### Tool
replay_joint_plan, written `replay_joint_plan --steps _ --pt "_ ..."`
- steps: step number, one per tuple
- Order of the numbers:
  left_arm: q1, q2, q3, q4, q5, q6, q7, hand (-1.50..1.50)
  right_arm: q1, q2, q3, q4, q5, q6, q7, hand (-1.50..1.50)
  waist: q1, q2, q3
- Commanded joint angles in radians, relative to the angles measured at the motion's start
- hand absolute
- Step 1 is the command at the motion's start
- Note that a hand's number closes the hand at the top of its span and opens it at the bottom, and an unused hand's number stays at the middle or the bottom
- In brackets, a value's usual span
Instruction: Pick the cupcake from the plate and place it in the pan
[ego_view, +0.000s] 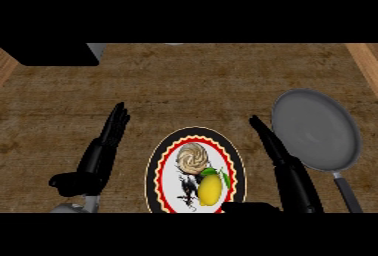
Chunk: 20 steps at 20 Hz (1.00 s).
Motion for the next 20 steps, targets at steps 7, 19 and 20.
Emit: replay_joint_plan --steps 7,19,20 --pt "-0.095 0.009 0.06 0.042 0.029 -0.044 0.037 0.0 -0.323 0.083 0.08 0.254 0.024 0.362 0.331 -1.5 0.015 0.006 0.001" --pt "-0.028 -0.077 0.053 0.072 -0.068 -0.04 -0.022 0.0 -0.291 0.206 0.076 0.426 0.124 0.454 0.315 -1.5 -0.001 0.001 0.002" --pt "-0.015 -0.054 0.073 0.094 -0.033 -0.086 -0.047 0.0 -0.429 0.263 0.139 0.543 0.074 0.37 0.405 -1.5 0.006 0.002 0.002"
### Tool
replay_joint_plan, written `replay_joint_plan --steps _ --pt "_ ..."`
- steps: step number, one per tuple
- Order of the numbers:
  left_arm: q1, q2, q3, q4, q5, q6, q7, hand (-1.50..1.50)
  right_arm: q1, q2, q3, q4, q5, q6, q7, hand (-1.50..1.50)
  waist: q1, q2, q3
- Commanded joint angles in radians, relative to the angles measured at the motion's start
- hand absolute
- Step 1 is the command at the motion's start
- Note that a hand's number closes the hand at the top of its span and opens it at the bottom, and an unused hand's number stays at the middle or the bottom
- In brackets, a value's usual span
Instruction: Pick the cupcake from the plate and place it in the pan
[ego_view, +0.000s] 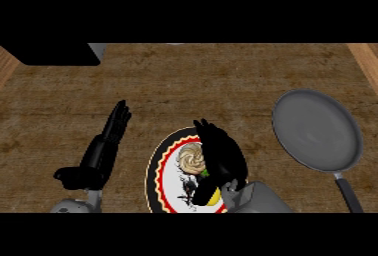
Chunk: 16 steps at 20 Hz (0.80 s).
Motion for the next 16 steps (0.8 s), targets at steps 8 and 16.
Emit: replay_joint_plan --steps 8,16 --pt "0.057 -0.065 -0.013 -0.073 -0.088 0.007 0.029 0.0 0.033 0.044 0.03 0.084 0.046 -0.115 -0.02 -1.5 -0.001 -0.001 0.0" --pt "0.037 -0.036 0.082 -0.084 -0.052 -0.075 0.054 0.0 -0.036 0.045 0.009 0.263 0.0 -0.211 -0.108 -1.5 0.001 0.0 0.0"
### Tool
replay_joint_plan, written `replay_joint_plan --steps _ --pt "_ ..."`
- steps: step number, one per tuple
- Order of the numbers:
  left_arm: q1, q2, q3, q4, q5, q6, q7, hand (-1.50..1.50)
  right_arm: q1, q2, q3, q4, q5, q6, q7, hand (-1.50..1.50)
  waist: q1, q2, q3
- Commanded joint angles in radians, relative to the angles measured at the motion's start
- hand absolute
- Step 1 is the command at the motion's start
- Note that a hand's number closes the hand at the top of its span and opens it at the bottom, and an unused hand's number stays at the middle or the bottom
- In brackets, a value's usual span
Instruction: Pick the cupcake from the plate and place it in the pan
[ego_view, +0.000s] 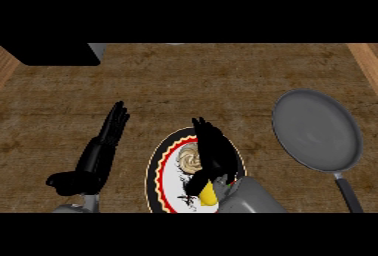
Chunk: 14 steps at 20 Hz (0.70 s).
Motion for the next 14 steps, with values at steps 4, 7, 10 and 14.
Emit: replay_joint_plan --steps 4,7,10,14 --pt "0.04 -0.073 -0.064 -0.032 -0.082 0.048 0.007 0.0 -0.033 0.001 0.004 0.139 -0.037 -0.043 -0.026 -1.5 0.002 0.0 0.0" --pt "0.011 -0.012 0.026 -0.038 -0.014 -0.03 0.033 0.0 -0.081 0.001 -0.009 0.289 -0.075 -0.091 -0.117 -1.5 0.005 0.001 0.0" --pt "-0.027 -0.039 0.023 0.023 -0.023 -0.012 0.012 0.0 -0.092 -0.008 0.013 0.33 -0.048 0.02 -0.208 1.5 0.003 0.003 0.0" --pt "-0.068 -0.021 0.063 0.079 -0.016 -0.044 -0.001 0.0 -0.09 -0.004 0.013 0.342 0.004 -0.001 -0.223 1.5 -0.002 0.001 0.0"
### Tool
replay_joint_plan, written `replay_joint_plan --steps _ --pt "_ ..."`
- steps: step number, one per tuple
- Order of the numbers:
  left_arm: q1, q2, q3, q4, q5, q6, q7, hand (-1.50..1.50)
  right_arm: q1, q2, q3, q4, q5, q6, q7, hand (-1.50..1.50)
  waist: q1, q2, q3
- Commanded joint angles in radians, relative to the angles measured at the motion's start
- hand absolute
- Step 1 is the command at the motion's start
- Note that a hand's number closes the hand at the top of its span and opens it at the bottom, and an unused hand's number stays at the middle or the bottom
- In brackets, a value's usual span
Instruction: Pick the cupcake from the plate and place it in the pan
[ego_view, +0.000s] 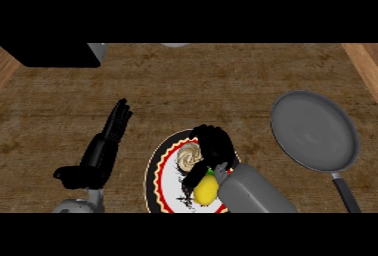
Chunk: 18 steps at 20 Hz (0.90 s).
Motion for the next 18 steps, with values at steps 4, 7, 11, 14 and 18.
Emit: replay_joint_plan --steps 4,7,11,14,18 --pt "-0.007 -0.01 0.012 -0.021 -0.013 0.004 0.035 0.0 0.042 -0.022 0.015 0.06 0.039 -0.013 -0.089 1.5 0.001 0.017 0.006" --pt "0.01 -0.007 0.025 0.014 -0.003 -0.034 -0.004 0.0 -0.011 0.018 0.002 0.087 0.087 -0.074 -0.075 1.5 0.003 0.018 0.006" --pt "0.045 -0.028 0.01 -0.033 -0.02 -0.007 0.0 0.0 0.071 -0.028 0.029 -0.136 0.212 -0.119 0.026 1.5 -0.006 0.014 0.006" --pt "0.046 -0.043 -0.014 -0.047 -0.053 0.018 -0.004 0.0 0.041 -0.017 0.026 -0.141 0.316 -0.199 0.088 1.5 -0.005 0.014 0.006" --pt "0.0 -0.029 0.035 0.014 -0.026 -0.004 -0.005 0.0 0.027 0.005 0.009 -0.241 0.419 -0.139 0.262 1.5 -0.007 0.015 0.005"
